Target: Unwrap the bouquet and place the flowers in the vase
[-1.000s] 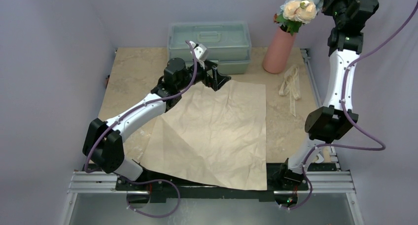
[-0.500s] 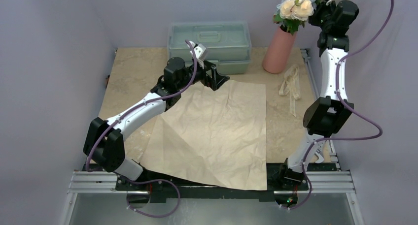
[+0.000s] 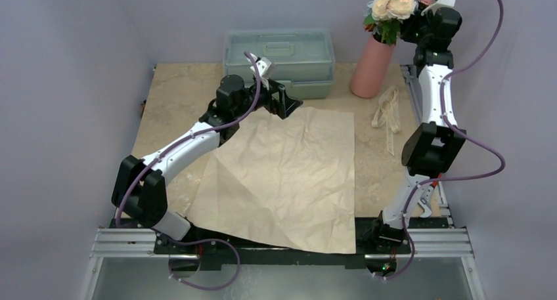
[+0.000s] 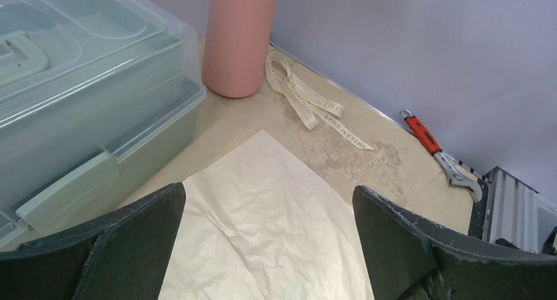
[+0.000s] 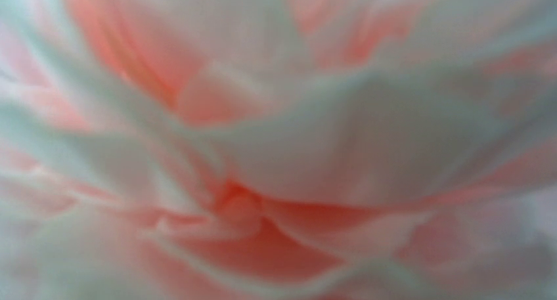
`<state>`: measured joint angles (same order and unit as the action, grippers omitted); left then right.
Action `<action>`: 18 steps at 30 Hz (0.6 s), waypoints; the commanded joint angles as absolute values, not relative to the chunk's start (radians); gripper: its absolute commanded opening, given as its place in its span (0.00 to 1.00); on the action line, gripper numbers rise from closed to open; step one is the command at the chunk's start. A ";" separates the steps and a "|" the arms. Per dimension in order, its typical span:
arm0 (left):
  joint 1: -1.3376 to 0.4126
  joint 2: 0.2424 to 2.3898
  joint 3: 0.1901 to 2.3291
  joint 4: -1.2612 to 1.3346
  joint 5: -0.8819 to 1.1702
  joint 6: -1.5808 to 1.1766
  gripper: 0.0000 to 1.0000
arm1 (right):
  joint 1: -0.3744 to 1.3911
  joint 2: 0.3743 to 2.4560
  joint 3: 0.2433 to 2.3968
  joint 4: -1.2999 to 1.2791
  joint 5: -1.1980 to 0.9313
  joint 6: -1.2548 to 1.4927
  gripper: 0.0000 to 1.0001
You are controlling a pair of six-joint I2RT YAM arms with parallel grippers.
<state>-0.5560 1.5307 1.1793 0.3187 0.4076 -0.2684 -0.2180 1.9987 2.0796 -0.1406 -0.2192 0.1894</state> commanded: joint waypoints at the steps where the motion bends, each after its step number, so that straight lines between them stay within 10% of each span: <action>1: -0.538 1.530 1.181 0.339 0.426 -0.264 1.00 | -0.211 2.000 2.052 -0.132 -0.218 0.192 0.00; 18: -0.490 1.496 1.151 0.311 0.433 -0.290 1.00 | -0.213 1.876 1.952 -0.124 -0.282 0.215 0.42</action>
<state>-0.5091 1.5311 1.1702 0.3096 0.4164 -0.2714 -0.2165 1.9865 1.9846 -0.1291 -0.2523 0.2165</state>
